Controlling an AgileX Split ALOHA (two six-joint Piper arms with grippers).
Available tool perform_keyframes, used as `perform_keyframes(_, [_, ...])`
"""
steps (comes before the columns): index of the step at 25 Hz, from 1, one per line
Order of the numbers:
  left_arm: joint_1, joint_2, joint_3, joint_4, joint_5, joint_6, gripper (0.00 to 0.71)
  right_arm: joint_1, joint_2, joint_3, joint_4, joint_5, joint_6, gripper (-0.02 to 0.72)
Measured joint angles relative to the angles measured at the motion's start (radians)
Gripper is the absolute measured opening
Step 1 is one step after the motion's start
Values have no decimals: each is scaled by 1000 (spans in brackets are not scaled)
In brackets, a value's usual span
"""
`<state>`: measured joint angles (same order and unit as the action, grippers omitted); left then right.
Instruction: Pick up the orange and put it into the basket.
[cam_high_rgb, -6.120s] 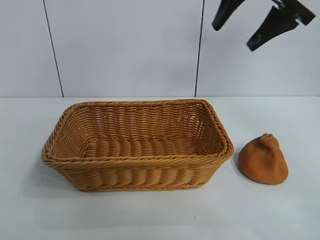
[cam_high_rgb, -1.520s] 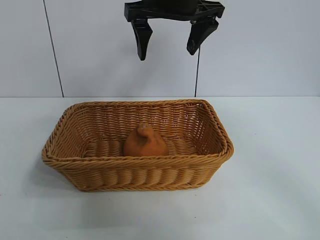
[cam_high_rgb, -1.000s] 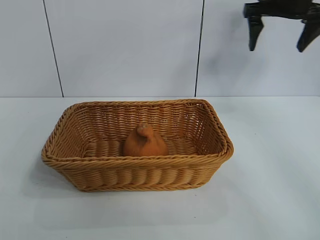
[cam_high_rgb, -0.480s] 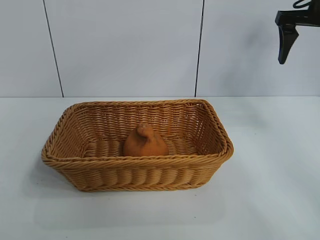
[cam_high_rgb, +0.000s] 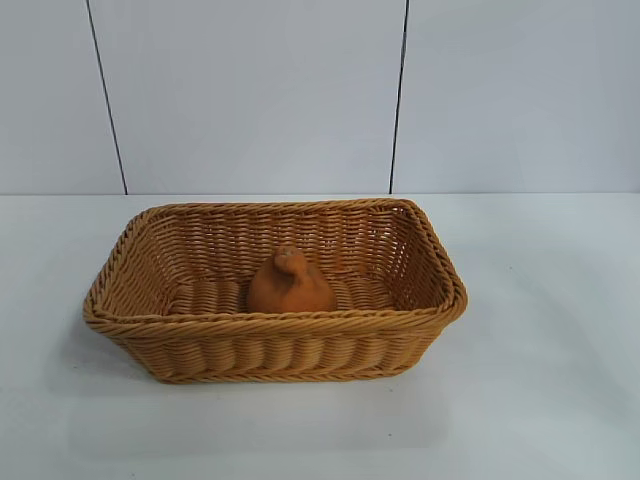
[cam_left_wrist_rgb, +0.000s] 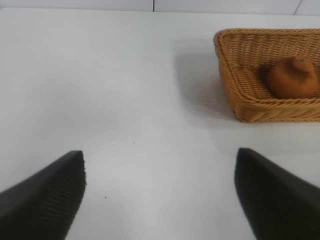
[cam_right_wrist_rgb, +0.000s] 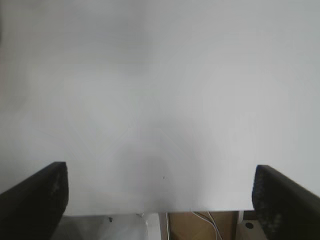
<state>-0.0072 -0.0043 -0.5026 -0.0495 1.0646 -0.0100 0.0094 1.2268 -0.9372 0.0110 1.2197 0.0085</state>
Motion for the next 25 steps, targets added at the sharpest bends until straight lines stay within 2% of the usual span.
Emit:
perform_keyframes(4, [0, 0, 0, 0, 0, 0, 581, 0, -251, 181, 0, -3, -2, 684])
perform_keyframes(8, [0, 0, 0, 0, 0, 0, 581, 0, -442, 295, 0, -62, -3, 684])
perform_keyframes(12, [0, 0, 0, 0, 0, 0, 581, 0, -698, 424, 0, -154, -3, 684])
perform_keyframes(17, [0, 0, 0, 0, 0, 0, 581, 0, -949, 446, 0, -193, -3, 684])
perform_keyframes(25, [0, 0, 0, 0, 0, 0, 581, 0, -1228, 446, 0, -196, -3, 683])
